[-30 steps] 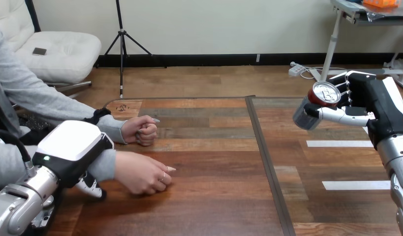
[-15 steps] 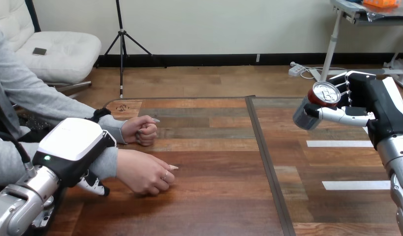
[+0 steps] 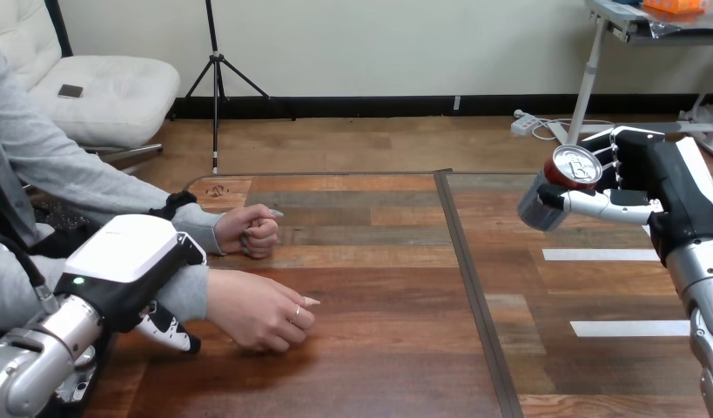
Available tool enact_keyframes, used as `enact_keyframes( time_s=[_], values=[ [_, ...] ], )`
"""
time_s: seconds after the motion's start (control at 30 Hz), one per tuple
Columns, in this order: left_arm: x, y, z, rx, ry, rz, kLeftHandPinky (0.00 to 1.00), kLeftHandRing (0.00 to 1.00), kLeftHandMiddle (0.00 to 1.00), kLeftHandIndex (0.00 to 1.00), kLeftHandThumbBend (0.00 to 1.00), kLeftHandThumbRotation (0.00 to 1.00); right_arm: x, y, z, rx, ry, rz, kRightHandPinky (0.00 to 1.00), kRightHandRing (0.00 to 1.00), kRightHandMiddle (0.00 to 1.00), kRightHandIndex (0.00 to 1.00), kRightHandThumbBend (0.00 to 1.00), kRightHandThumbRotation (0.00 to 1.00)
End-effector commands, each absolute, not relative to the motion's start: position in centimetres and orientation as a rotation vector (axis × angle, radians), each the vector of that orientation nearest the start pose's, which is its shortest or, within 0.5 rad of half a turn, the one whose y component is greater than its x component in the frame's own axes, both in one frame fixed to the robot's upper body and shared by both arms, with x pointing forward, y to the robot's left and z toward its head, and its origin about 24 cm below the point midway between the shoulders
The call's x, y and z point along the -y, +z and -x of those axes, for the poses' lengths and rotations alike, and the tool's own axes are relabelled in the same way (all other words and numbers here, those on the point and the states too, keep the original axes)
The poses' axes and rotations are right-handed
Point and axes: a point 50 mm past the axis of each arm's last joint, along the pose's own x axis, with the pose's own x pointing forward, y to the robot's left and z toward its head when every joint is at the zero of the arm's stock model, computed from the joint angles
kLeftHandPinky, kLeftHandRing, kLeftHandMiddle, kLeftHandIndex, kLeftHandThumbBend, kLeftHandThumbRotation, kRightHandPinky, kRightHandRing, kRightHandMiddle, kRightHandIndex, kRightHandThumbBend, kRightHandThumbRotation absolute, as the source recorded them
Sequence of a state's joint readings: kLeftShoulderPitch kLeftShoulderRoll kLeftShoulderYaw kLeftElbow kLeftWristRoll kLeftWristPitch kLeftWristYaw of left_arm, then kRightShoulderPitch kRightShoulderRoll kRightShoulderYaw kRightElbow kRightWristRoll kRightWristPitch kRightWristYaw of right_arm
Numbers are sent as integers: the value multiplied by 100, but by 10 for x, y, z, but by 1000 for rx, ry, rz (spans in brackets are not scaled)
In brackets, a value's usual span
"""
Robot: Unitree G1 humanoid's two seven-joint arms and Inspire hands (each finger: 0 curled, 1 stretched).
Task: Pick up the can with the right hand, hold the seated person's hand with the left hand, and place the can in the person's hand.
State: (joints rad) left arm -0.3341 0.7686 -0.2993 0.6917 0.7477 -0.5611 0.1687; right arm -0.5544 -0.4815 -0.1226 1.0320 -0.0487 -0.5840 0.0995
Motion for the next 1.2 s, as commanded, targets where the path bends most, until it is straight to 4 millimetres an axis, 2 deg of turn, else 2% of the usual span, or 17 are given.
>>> enact_keyframes(
  time_s=[0.0,0.4,1.17],
  values=[
    [-270,71,-298,200,-346,-1433,20,26,30,29,99,0,280,98,-339,233,-87,440,34,37,42,45,71,0],
    [-270,75,-298,178,-371,-1408,24,30,35,35,100,0,281,97,-339,226,-89,436,34,37,42,45,71,0],
    [-273,79,-299,174,-362,-1424,28,32,36,37,100,0,281,98,-339,223,-86,438,34,37,42,45,71,0]
  ],
)
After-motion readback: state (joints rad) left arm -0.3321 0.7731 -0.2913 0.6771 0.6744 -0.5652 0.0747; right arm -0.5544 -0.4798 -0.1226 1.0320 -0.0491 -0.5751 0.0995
